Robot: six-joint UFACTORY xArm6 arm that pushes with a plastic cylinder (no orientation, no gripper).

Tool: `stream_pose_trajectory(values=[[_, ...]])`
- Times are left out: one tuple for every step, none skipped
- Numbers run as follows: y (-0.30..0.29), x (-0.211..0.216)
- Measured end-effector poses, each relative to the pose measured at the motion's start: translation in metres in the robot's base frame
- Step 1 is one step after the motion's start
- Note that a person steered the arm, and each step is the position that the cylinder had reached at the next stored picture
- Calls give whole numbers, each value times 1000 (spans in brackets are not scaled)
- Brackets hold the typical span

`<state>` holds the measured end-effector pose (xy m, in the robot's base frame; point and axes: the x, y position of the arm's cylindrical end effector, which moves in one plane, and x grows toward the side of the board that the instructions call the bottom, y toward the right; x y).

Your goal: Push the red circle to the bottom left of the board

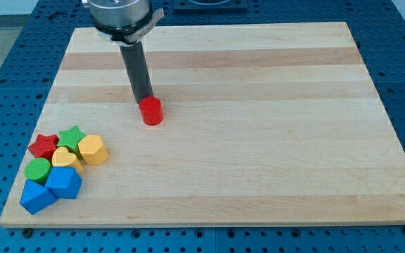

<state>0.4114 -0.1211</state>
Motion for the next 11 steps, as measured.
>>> stream_pose_trajectory(values=[[7,23],[54,28],[93,34],[90,53],[59,49],[56,43],[40,51],[19,58],[3,70],[-2,89],[-2,106]])
